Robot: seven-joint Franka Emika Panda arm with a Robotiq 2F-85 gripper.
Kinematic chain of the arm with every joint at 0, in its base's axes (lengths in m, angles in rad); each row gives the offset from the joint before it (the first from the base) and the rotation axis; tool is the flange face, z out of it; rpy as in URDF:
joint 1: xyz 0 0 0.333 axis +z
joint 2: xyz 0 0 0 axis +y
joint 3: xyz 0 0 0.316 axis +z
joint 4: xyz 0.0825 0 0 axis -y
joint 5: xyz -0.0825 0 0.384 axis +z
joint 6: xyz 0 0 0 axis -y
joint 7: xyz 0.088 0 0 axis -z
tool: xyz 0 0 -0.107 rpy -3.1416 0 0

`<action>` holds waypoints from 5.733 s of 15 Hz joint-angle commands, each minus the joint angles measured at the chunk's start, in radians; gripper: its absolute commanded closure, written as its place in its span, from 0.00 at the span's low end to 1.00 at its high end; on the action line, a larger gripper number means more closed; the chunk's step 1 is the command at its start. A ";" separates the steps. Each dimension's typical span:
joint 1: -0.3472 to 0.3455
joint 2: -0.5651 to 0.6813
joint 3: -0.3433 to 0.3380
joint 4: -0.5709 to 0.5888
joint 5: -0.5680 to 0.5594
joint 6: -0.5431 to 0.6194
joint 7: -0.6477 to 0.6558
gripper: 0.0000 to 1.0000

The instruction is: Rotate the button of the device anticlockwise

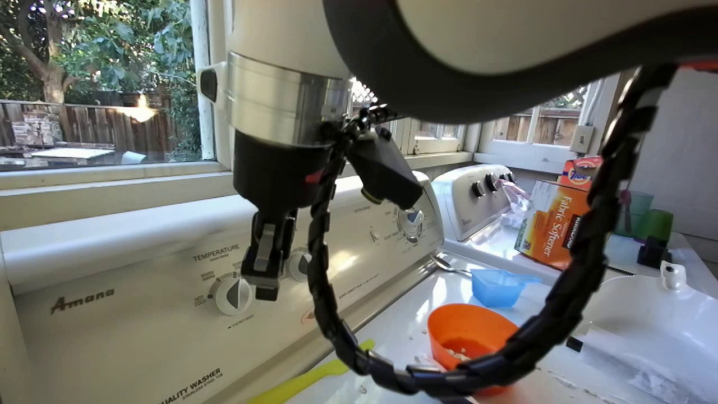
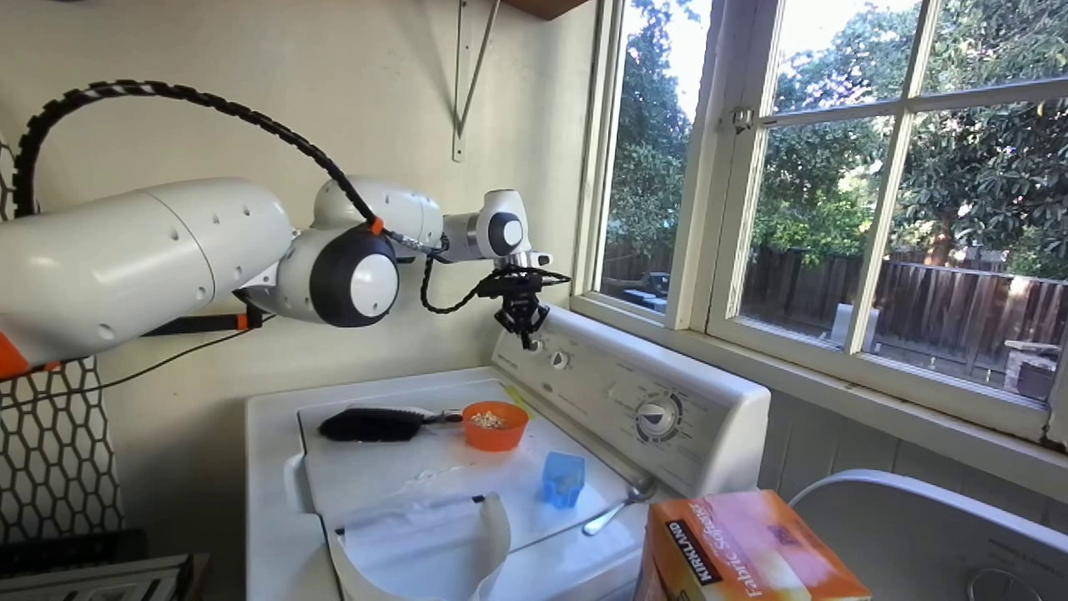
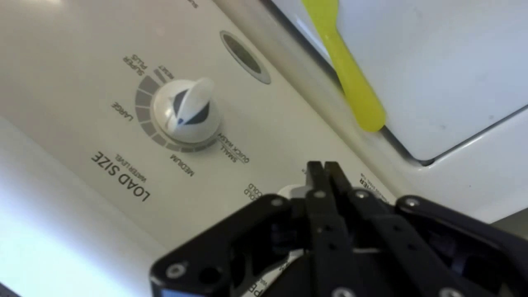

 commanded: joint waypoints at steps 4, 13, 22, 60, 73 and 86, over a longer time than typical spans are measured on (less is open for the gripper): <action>-0.003 -0.054 0.016 -0.007 -0.023 -0.072 -0.006 0.56; -0.095 -0.011 0.140 0.006 0.101 0.111 0.048 0.00; -0.081 -0.021 0.110 -0.005 0.071 0.100 0.117 0.00; -0.060 0.063 0.078 0.008 0.107 0.208 0.629 0.41; -0.050 0.041 0.053 -0.009 0.087 0.148 0.590 0.94; -0.012 0.024 -0.006 -0.013 -0.019 0.081 0.367 0.96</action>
